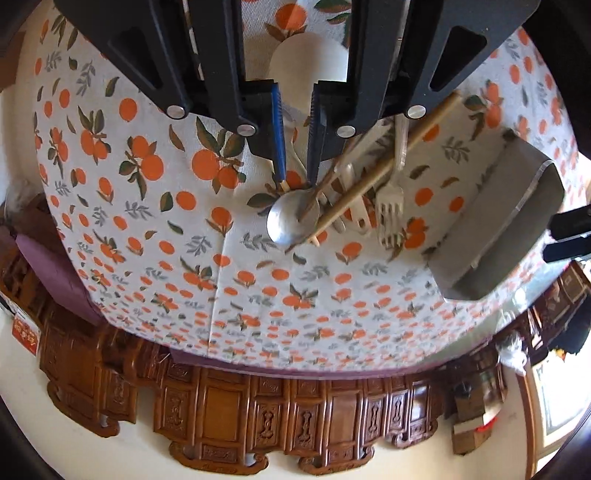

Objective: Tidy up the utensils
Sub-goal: 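Move both open tools back over the utensil pile, then grasp a wooden chopstick with the right tool while the left tool approaches a silver fork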

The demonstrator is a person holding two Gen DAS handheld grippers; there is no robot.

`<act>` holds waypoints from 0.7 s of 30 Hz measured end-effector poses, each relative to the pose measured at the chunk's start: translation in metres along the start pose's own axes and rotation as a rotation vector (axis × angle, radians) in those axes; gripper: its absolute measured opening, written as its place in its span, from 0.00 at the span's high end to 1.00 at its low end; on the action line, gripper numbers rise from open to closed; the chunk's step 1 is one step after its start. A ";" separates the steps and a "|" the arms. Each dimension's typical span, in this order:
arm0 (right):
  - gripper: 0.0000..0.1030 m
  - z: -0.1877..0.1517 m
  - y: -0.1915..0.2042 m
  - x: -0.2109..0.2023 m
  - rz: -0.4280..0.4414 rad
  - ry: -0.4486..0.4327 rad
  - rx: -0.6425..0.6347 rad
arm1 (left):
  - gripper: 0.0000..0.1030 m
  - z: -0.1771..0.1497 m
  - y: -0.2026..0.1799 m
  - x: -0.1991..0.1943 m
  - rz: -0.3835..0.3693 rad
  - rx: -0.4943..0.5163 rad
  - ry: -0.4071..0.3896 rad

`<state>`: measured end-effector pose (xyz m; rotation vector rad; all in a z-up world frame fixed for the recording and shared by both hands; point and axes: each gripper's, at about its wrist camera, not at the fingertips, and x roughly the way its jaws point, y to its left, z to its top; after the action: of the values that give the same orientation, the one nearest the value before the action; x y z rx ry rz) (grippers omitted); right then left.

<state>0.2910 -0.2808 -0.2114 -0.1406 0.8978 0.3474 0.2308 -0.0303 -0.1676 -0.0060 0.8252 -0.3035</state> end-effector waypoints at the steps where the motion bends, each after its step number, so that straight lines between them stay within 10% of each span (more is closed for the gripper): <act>1: 0.87 0.000 0.000 0.005 -0.002 0.009 -0.006 | 0.41 -0.001 -0.002 0.000 0.002 0.003 0.000; 21: 0.86 0.005 -0.004 0.037 0.044 0.094 -0.028 | 0.41 -0.009 -0.027 0.011 -0.004 0.050 0.027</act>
<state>0.3172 -0.2742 -0.2378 -0.1638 0.9904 0.3966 0.2239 -0.0583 -0.1780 0.0429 0.8447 -0.3285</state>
